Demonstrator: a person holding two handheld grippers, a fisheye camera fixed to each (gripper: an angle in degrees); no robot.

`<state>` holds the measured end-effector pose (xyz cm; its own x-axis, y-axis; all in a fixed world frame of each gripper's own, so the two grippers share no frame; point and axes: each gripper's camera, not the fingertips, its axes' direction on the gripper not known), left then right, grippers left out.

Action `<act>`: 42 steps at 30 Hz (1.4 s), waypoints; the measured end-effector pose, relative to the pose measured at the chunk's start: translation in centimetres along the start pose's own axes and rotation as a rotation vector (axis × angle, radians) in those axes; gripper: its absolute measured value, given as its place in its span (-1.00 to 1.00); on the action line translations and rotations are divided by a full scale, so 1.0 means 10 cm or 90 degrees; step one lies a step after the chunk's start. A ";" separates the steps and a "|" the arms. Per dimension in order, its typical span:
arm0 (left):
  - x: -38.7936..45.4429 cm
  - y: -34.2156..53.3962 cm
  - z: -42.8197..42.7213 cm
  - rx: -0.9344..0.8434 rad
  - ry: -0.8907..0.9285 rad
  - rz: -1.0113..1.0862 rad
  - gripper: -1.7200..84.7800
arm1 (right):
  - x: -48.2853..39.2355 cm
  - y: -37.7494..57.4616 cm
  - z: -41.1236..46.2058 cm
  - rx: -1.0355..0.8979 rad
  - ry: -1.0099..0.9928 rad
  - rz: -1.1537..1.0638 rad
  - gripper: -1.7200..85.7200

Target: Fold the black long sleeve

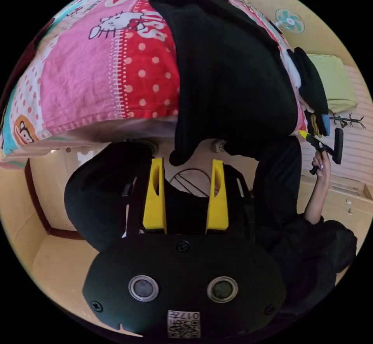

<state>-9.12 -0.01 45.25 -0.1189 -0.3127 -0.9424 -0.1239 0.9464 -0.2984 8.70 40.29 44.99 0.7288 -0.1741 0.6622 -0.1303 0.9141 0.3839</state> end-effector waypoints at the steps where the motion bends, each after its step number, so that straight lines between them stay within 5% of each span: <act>1: -0.01 -0.13 0.08 -0.017 0.010 0.008 -0.58 | 0.08 0.04 0.02 0.002 0.015 0.009 -0.65; 7: -0.04 -0.58 0.43 -0.158 0.050 0.030 -0.78 | 0.32 -0.27 0.53 -0.118 0.008 -0.017 -0.69; 12: -0.09 -0.57 0.10 -0.156 0.088 0.067 -0.86 | 0.38 -0.22 0.49 -0.147 -0.043 -0.063 -0.86; 15: -0.10 -0.24 -0.36 -0.125 0.165 0.142 -0.86 | 0.44 0.06 0.02 -0.150 -0.097 -0.123 -0.88; 20: -0.67 0.54 -1.43 0.045 0.497 0.193 -0.87 | 0.96 0.61 -1.10 0.011 -0.379 -0.166 -0.89; 24: -1.03 1.06 -2.19 0.161 0.513 0.190 -0.87 | 1.03 1.03 -1.93 0.113 -0.492 -0.215 -0.90; 28: -1.29 1.52 -2.60 0.232 0.645 0.223 -0.87 | 0.96 1.21 -2.31 0.145 -0.640 -0.278 -0.90; 36: -1.81 0.25 -2.95 0.277 0.814 0.141 -0.87 | 1.05 -0.82 -2.50 0.236 -0.646 -0.096 -0.86; 39: -2.12 -0.54 -3.19 0.396 0.784 0.029 -0.72 | 0.98 -1.58 -2.51 0.358 -0.566 0.011 -0.79; 42: -2.13 -0.82 -3.32 0.466 0.663 -0.016 -0.60 | 0.60 -1.85 -2.44 0.329 -0.393 0.016 -0.72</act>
<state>-38.26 -3.79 72.76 -0.8798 0.0676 -0.4705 0.3935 0.6587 -0.6413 31.92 31.32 26.17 0.2386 -0.4639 0.8531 -0.5461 0.6624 0.5129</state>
